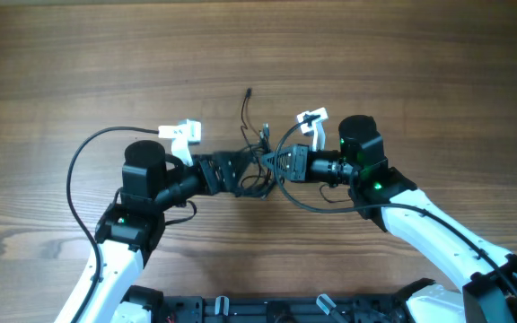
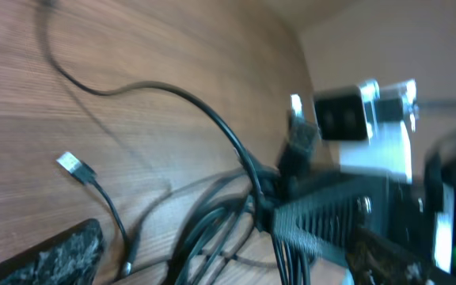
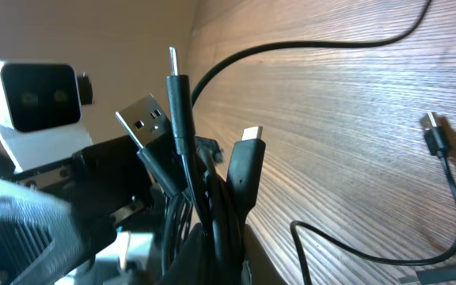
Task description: Untangle cables
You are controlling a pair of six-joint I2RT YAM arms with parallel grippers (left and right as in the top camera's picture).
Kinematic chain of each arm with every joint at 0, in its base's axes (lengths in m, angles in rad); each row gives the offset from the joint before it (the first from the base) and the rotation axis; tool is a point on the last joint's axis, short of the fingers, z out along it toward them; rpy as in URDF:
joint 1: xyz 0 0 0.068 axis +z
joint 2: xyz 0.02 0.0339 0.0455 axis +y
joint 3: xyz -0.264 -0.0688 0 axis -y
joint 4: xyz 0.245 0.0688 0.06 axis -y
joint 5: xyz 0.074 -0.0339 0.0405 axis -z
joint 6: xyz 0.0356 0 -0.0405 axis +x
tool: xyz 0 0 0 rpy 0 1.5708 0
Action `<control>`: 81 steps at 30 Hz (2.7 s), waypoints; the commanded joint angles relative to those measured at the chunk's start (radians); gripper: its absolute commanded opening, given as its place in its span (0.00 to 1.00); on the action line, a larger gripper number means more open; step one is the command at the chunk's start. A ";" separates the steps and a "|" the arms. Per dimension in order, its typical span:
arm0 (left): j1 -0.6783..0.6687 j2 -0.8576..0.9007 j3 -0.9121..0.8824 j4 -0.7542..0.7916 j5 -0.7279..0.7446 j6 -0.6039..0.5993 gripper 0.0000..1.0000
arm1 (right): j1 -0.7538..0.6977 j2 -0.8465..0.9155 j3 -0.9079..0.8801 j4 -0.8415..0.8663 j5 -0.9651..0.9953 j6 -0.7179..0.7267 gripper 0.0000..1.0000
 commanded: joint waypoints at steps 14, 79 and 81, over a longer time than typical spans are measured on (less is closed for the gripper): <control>0.012 -0.013 0.016 -0.116 -0.084 0.104 0.04 | -0.034 -0.012 0.012 0.011 -0.125 -0.219 0.41; 0.229 0.063 0.016 -0.040 -0.171 -1.111 0.04 | 0.313 0.057 0.011 -0.020 0.393 -0.185 0.79; 0.229 0.063 0.016 -0.040 -0.170 -1.111 0.04 | 0.379 0.139 0.011 0.128 0.533 -0.139 0.77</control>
